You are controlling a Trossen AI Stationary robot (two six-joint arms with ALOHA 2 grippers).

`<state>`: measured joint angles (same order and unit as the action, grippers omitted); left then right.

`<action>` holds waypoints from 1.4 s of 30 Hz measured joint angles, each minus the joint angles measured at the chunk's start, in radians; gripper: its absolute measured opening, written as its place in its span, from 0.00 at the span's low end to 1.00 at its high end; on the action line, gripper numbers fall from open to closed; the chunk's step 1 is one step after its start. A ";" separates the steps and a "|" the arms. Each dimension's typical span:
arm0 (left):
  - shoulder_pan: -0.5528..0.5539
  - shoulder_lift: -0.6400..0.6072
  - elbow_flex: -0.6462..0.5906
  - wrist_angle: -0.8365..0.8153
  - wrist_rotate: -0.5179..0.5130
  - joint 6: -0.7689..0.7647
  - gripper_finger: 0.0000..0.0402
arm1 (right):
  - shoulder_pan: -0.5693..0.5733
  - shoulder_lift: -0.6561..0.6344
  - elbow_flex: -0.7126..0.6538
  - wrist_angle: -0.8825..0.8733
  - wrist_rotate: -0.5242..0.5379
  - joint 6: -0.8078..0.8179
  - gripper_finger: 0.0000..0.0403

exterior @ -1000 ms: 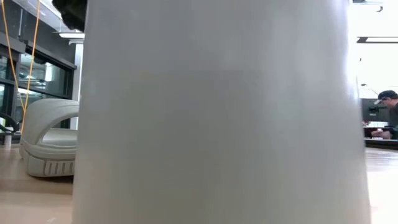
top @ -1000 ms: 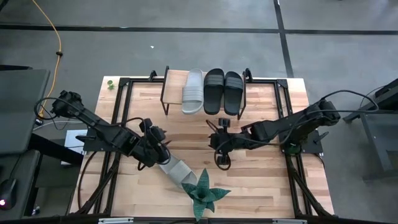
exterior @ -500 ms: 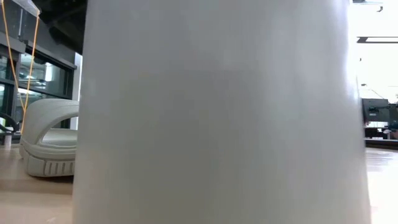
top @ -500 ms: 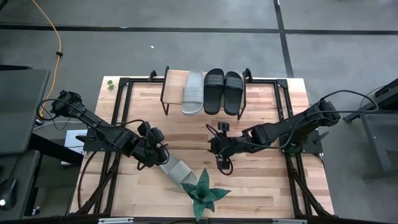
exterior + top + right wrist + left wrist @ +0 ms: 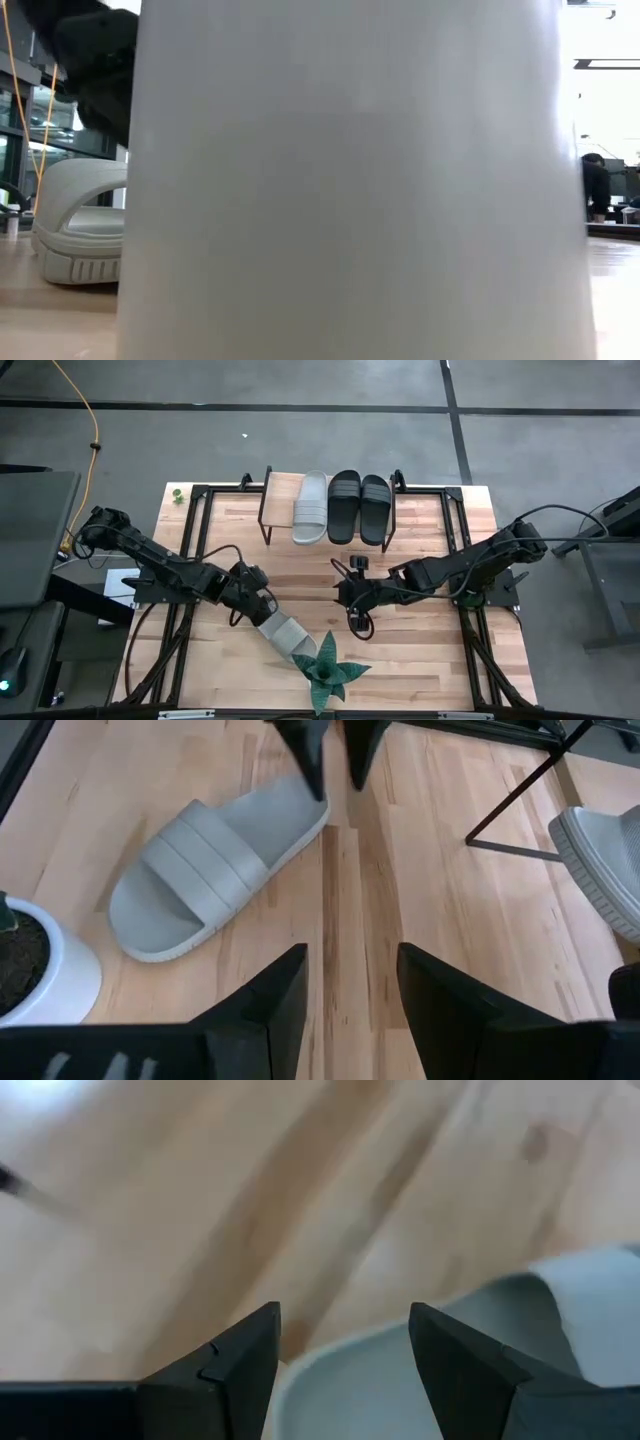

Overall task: Pick and place slides into the shelf
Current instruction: Put the gray slipper on the shelf

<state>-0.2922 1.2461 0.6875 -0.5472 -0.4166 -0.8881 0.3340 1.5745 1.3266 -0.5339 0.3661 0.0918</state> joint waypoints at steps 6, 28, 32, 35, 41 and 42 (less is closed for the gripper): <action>0.058 -0.004 -0.134 0.427 0.276 0.171 0.53 | 0.004 0.000 0.000 -0.002 0.000 0.066 0.36; 0.063 0.013 -0.157 0.491 0.410 0.185 0.53 | 0.046 0.000 0.000 -0.005 -0.002 0.087 0.36; 0.063 0.051 -0.157 0.496 0.424 0.174 0.53 | 0.046 0.000 0.000 -0.001 -0.002 0.087 0.36; 0.063 0.064 -0.157 0.499 0.443 0.180 0.53 | 0.046 0.000 0.000 0.000 -0.002 0.087 0.36; 0.057 0.064 -0.157 0.567 0.451 0.185 0.53 | 0.046 0.000 0.000 0.000 -0.002 0.087 0.36; 0.051 0.064 -0.157 0.576 0.451 0.185 0.53 | 0.046 0.000 0.000 0.000 -0.002 0.087 0.36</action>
<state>-0.2414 1.3106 0.5304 0.0290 0.0341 -0.7029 0.3801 1.5745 1.3266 -0.5339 0.3641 0.1787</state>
